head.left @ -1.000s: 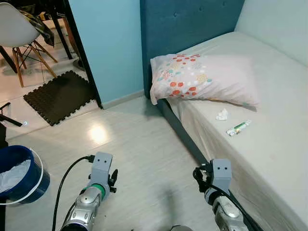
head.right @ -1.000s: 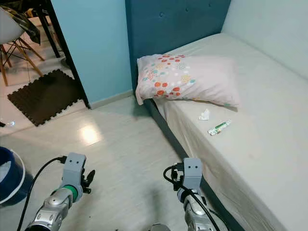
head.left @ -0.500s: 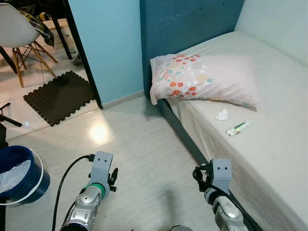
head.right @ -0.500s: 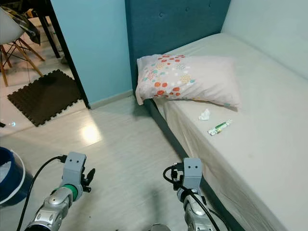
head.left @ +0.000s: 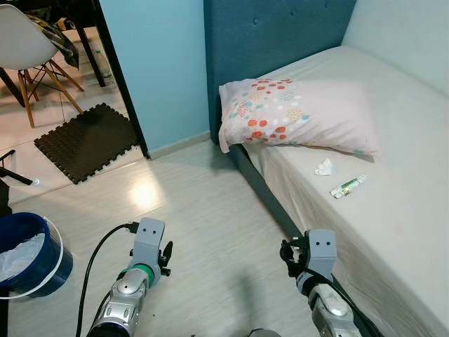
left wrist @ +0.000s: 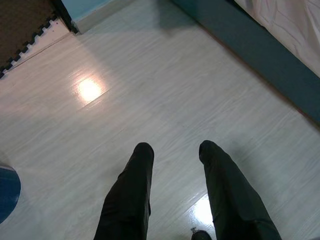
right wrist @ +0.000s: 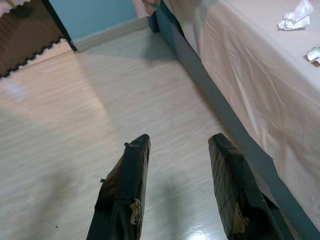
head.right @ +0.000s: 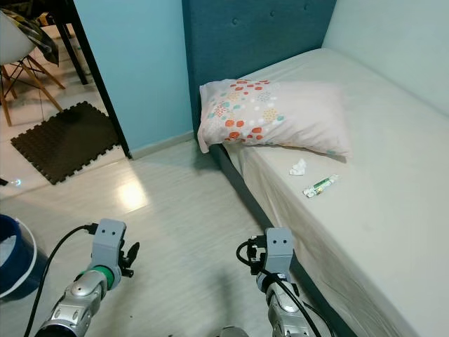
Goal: Clean up the room
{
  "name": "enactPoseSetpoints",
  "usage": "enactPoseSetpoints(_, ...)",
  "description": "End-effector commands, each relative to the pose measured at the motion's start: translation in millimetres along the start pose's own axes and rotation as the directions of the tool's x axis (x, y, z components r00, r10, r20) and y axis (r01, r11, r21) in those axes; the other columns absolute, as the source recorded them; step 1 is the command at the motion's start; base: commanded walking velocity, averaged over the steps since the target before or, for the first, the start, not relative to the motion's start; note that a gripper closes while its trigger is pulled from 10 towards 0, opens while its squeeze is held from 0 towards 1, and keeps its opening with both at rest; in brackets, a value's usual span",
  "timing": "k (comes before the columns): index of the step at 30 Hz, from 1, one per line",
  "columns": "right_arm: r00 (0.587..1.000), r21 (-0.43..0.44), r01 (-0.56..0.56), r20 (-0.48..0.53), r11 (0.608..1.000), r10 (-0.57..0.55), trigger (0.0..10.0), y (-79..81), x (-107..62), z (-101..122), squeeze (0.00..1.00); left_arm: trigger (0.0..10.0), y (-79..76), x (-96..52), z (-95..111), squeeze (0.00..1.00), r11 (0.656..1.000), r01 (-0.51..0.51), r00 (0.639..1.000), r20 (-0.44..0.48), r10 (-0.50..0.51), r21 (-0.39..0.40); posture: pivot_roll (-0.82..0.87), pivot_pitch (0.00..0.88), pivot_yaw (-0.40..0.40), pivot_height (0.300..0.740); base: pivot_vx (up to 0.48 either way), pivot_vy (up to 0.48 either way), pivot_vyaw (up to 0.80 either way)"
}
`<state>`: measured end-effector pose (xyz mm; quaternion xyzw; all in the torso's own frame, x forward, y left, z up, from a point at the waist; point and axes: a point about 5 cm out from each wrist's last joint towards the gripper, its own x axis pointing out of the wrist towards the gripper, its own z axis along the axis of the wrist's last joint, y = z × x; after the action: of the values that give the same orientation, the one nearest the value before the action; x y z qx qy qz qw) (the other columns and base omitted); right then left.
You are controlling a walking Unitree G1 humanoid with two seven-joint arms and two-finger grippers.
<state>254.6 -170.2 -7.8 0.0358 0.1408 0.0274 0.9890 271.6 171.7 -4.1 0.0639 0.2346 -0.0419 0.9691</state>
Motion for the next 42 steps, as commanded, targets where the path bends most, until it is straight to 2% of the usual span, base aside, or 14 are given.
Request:
enactPoseSetpoints(1,1.0,0.015,-0.01,0.014,1.0,0.01,10.0,2.2,-0.6,1,0.0,10.0,1.7,-1.1,-7,0.0,1.0,-0.01,1.0,-0.025,0.01,-0.001,-0.15,0.011,0.055,0.74,0.0,0.0,0.0)
enactPoseSetpoints(7,0.999,0.042,-0.014,0.039,0.999,0.012,10.0,2.7,-0.3,4,0.0,10.0,1.9,-0.8,-6,0.0,1.0,-0.016,1.0,-0.025,0.016,0.008,-0.15,0.012,0.055,0.74,0.0,0.0,0.0)
enactPoseSetpoints(11,0.999,0.029,-0.01,0.046,1.0,0.009,10.0,2.6,0.9,6,0.0,10.0,1.9,-0.4,-6,0.0,1.0,-0.02,1.0,-0.018,0.02,0.015,-0.15,0.012,0.055,0.74,0.0,0.0,0.0)
enactPoseSetpoints(13,0.998,0.04,-0.005,0.057,0.999,0.003,10.0,2.3,1.7,8,0.0,10.0,1.2,0.0,-4,0.0,1.0,-0.017,1.0,-0.005,0.017,0.016,-0.15,0.013,0.053,0.74,0.0,0.0,0.51)
enactPoseSetpoints(17,0.998,0.003,-0.006,0.058,1.0,0.006,10.0,3.0,3.4,11,0.0,10.0,-0.1,0.8,-1,0.0,0.999,-0.021,1.0,0.014,0.02,0.025,-0.15,0.012,0.052,0.74,0.0,0.0,0.8)
enactPoseSetpoints(20,0.998,0.029,-0.02,0.064,0.999,0.018,10.0,5.8,4.2,12,0.0,10.0,-0.5,2.0,2,0.0,0.999,-0.032,0.999,0.027,0.032,0.02,-0.15,0.013,0.052,0.74,0.383,0.0,0.8)
enactPoseSetpoints(30,0.998,0.026,-0.018,0.057,0.999,0.016,10.0,4.7,4.1,11,0.0,10.0,-1.0,2.8,2,0.0,0.999,-0.043,0.999,0.028,0.043,0.02,-0.15,0.01,0.05,0.74,0.48,0.0,0.8)
enactPoseSetpoints(37,0.998,0.039,-0.023,0.058,0.999,0.021,10.0,6.2,3.9,11,0.0,10.0,0.4,2.5,2,0.0,0.999,-0.047,0.998,0.03,0.046,0.028,-0.15,0.009,0.05,0.74,0.48,0.0,0.0)
enactPoseSetpoints(42,0.999,0.021,0.01,0.04,1.0,-0.011,10.0,1.4,3.6,9,0.0,10.0,-0.1,2.6,1,0.0,0.998,-0.048,0.998,0.029,0.047,0.033,-0.15,0.009,0.05,0.74,0.401,0.0,0.0)
